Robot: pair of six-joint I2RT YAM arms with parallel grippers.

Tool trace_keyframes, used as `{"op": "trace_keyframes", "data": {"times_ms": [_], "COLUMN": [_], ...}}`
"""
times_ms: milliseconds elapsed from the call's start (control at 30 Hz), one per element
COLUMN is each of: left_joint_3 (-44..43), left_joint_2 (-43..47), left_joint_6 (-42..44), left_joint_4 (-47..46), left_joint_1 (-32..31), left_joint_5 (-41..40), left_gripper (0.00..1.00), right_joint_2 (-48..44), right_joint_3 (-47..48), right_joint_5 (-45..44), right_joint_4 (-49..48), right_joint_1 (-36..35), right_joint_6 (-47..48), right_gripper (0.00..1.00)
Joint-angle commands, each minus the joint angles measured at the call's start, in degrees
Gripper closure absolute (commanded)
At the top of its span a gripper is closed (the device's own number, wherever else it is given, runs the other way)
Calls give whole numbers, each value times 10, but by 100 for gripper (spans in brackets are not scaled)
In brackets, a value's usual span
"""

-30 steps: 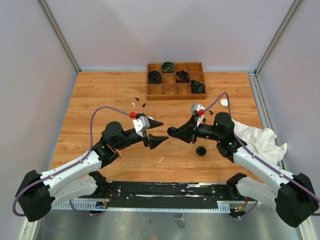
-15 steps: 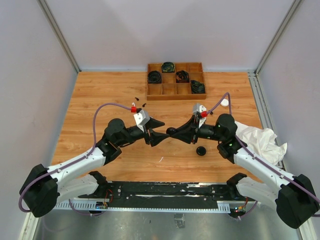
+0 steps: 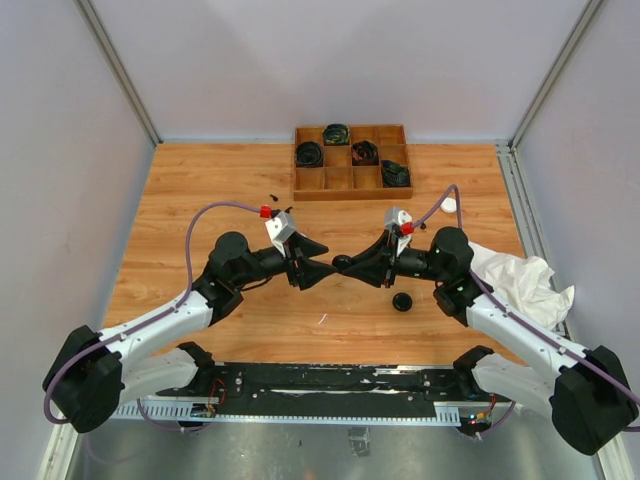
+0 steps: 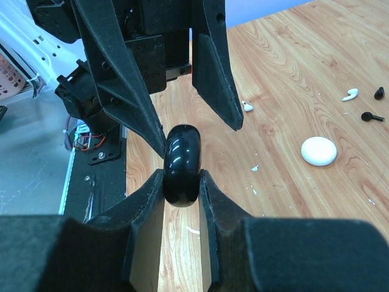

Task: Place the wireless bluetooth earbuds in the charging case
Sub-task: Open the charging case.

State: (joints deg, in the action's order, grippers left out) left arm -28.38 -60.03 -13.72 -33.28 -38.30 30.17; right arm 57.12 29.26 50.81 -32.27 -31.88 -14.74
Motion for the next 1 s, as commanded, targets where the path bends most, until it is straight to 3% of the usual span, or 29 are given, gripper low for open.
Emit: {"op": "trace_keyframes", "data": {"times_ms": [0, 300, 967], "left_joint_3": [-26, -30, -44], "left_joint_2": [-6, -9, 2], "left_joint_6": [-26, -67, -88], "left_joint_4": [-20, -42, 53], "left_joint_1": [11, 14, 24], "left_joint_5": [1, -7, -133], "left_gripper": [37, 36, 27], "right_joint_2": [4, 14, 14], "right_joint_3": [-2, 6, 8], "right_joint_5": [23, 28, -24], "right_joint_4": [-7, 5, 32], "right_joint_1": [-13, -20, -21], "right_joint_6": [14, 22, 17], "right_gripper": [98, 99, 99]}}
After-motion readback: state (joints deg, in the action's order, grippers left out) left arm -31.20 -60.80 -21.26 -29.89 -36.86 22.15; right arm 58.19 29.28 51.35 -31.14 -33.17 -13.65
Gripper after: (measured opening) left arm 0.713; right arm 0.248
